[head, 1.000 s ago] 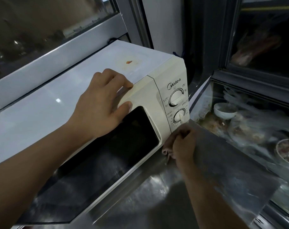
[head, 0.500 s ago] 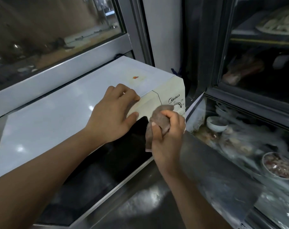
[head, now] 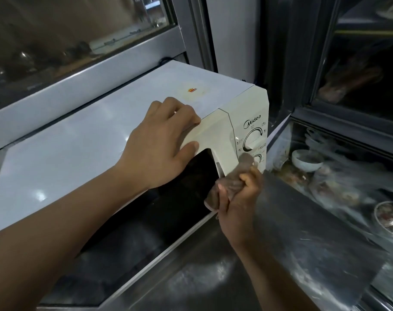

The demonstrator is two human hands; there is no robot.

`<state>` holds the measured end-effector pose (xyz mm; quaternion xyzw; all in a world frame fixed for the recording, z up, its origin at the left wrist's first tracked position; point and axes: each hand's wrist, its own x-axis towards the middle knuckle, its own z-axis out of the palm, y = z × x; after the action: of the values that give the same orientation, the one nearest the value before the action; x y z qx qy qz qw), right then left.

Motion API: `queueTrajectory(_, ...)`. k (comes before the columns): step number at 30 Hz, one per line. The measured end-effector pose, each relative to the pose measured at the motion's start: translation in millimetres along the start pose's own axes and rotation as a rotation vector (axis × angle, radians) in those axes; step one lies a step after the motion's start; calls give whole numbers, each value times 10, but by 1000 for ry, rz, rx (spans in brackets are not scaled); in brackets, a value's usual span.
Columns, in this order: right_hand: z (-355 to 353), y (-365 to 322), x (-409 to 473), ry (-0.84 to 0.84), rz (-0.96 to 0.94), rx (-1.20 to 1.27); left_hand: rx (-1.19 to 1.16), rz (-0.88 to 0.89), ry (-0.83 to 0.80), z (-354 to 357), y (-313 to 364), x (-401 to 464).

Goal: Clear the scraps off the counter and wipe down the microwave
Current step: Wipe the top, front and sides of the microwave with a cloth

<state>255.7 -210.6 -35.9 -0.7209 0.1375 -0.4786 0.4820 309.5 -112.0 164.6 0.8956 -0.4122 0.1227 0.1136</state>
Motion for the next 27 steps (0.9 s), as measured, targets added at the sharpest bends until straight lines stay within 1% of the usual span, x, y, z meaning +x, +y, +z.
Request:
queueTrajectory(2,-27,109,-112,-43,98,15,-7,-5,-2,-5,4,-4)
queueTrajectory(4,-54,169,-208,-82,127,-11,-18,-11,3,0,6,-8)
queueTrajectory(7,-106,-30,-152,-82,204,-5,-32,-18,10,4,8,-16)
queueTrajectory(8,-128,-159,-57,-58,157,-25,-29,-17,11,-1,12,-18)
queueTrajectory(10,-138,-408,194,-28,-12,-53,-14,-14,13,-14,15,-19)
queueTrajectory(11,-126,-516,319,-12,-66,-82,-8,-12,12,-18,17,-18)
queueTrajectory(14,-60,-675,515,31,-79,-167,-1,-3,13,-18,26,-14)
queueTrajectory(17,-35,-503,362,41,-92,-143,11,2,13,-1,19,-19)
queueTrajectory(21,1,-102,92,20,-90,-12,25,8,9,2,10,-12)
queueTrajectory(23,35,73,-38,43,-85,36,30,10,11,-1,14,-7)
queueTrajectory(25,76,216,-183,64,-40,43,36,10,12,-1,13,-5)
queueTrajectory(27,143,303,-326,71,109,-16,44,9,14,-1,12,-3)
